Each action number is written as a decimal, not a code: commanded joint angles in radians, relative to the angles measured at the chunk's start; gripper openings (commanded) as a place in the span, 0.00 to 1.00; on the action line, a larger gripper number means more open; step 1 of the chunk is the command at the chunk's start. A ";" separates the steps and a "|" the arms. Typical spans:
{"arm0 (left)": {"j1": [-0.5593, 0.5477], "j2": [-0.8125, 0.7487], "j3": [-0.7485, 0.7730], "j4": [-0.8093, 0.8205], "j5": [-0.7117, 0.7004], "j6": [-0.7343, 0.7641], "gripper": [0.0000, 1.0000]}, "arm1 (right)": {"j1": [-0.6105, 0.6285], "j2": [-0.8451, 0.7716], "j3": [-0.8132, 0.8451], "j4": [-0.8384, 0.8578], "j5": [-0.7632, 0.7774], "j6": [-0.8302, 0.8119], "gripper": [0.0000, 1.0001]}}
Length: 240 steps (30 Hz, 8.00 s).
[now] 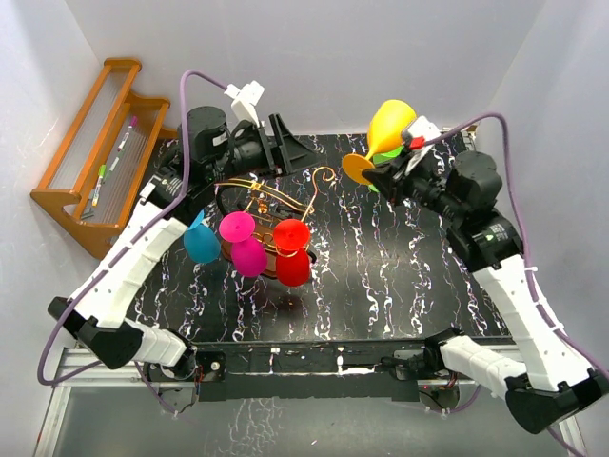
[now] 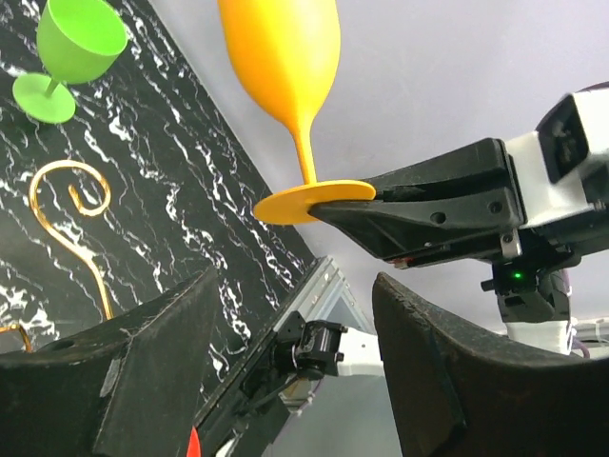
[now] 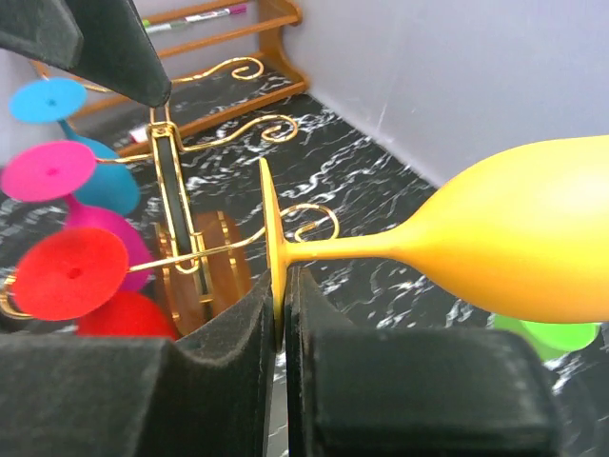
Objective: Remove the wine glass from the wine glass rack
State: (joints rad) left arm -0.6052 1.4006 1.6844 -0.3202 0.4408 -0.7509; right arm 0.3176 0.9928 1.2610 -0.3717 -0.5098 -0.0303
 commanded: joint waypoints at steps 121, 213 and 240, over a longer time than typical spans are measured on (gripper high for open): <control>-0.001 -0.424 -0.243 -0.116 -0.683 0.255 0.64 | 0.098 0.356 0.544 -0.085 -0.064 0.347 0.08; -0.001 -0.811 -0.536 -0.396 -0.870 0.128 0.61 | -0.459 0.811 0.696 -0.448 0.429 0.372 0.36; 0.731 -0.066 0.076 -0.215 0.010 0.008 0.59 | -0.115 0.333 0.426 -0.227 0.141 0.281 0.39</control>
State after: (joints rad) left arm -0.1928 1.3708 1.7992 -0.5900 0.0616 -0.5716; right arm 0.2012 1.3399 1.6588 -0.6533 -0.3401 0.2825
